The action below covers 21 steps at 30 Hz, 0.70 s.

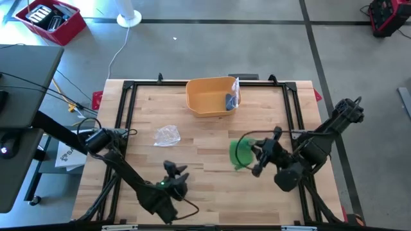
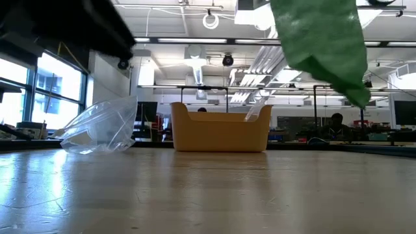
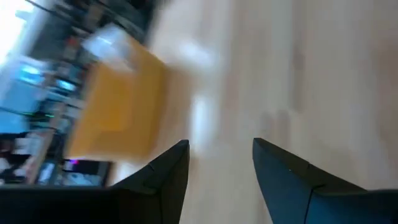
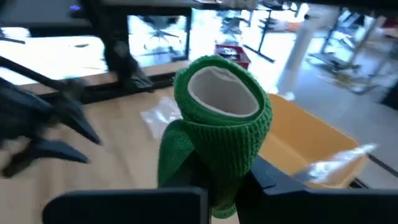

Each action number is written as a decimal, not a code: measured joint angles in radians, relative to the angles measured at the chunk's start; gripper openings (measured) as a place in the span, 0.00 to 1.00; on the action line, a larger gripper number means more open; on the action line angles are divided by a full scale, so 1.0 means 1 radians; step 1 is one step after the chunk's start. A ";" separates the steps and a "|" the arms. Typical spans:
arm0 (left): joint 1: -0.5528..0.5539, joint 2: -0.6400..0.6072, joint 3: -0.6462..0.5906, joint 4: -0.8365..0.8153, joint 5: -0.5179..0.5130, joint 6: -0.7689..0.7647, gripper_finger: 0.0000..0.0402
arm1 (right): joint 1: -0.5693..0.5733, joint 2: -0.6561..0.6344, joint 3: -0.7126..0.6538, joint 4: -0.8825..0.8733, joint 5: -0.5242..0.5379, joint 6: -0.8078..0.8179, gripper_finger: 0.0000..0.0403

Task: Roll bandage
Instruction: Roll the green bandage

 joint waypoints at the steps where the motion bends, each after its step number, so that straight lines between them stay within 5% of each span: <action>1: 0.000 -0.012 0.000 -0.008 -0.049 -0.023 0.43 | -0.015 0.000 -0.002 -0.021 -0.012 0.025 0.06; 3: 0.003 -0.048 0.000 -0.003 -0.064 0.009 0.43 | -0.057 0.008 -0.023 -0.045 -0.082 0.081 0.06; 9: 0.099 -0.244 -0.083 0.259 0.196 0.424 0.43 | -0.250 0.083 -0.041 -0.138 -0.535 0.060 0.06; 11: 0.138 -0.315 -0.134 0.375 0.259 0.508 0.43 | -0.325 0.100 -0.014 -0.218 -0.596 0.061 0.06; 18: 0.201 -0.463 -0.292 0.602 0.292 0.551 0.43 | -0.442 0.113 0.109 -0.712 -0.322 0.362 0.06; 21: 0.190 -0.467 -0.346 0.641 0.299 0.510 0.43 | -0.443 0.110 0.124 -0.720 -0.277 0.396 0.06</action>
